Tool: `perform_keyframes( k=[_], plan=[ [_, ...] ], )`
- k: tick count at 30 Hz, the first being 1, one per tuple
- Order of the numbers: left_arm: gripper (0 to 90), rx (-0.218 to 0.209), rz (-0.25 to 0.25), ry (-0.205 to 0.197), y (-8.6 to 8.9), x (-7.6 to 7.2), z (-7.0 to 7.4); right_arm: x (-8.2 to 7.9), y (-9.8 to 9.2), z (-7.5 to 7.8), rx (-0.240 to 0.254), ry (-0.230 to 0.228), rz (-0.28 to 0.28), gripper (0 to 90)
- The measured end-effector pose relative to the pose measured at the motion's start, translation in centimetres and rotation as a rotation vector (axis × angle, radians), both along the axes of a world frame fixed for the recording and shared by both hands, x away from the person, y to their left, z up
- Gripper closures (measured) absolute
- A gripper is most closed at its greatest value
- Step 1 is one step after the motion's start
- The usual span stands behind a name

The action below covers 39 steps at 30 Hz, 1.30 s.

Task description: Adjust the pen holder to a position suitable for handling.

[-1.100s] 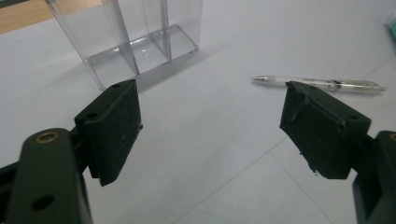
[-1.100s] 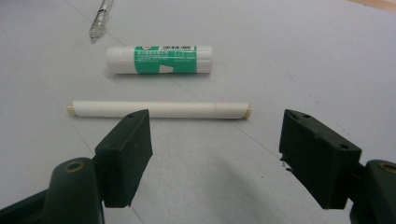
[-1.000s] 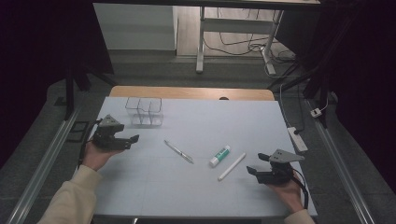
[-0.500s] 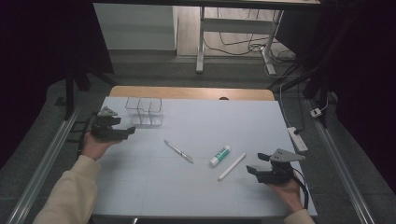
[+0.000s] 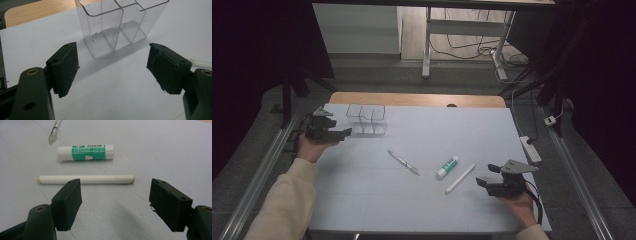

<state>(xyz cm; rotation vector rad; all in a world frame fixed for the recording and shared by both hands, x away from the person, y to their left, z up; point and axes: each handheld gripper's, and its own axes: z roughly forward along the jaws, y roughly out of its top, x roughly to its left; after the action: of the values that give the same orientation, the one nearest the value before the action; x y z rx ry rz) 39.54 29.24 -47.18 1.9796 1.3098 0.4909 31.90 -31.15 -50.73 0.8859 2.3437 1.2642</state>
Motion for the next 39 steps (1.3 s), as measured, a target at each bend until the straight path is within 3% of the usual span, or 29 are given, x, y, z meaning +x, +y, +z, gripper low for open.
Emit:
perform_keyframes(
  k=[11, 17, 19, 20, 24, 28, 39],
  plan=[
    [48.0, 0.010, 0.051, 0.014, 1.2, 1.8, -1.4, 0.1, 0.1, -0.1, -0.011, 0.005, -0.002, 25.3],
    [67.5, 0.005, 0.084, 0.008, 1.5, 2.7, -1.6, 0.1, 0.1, -0.2, -0.018, 0.007, -0.003, 25.4],
    [70.7, 0.002, 0.084, 0.009, 1.6, 2.8, -1.6, 0.1, 0.1, -0.2, -0.017, 0.009, -0.003, 25.3],
    [78.8, 0.001, 0.083, 0.010, 1.6, 2.9, -1.6, 0.1, 0.0, -0.2, -0.012, 0.007, -0.003, 25.4],
    [89.0, 0.011, 0.083, 0.008, 1.7, 3.6, -1.7, 0.2, 0.1, -0.2, -0.008, 0.006, -0.011, 25.7],
    [89.2, 0.023, 0.089, 0.002, 1.8, 4.3, -1.8, 0.2, 0.1, -0.2, -0.012, 0.006, -0.009, 25.8],
    [89.2, -0.030, 0.064, 0.003, 2.3, 5.7, -2.1, 0.4, 0.3, -0.3, -0.004, 0.005, 0.000, 26.2]
  ],
)
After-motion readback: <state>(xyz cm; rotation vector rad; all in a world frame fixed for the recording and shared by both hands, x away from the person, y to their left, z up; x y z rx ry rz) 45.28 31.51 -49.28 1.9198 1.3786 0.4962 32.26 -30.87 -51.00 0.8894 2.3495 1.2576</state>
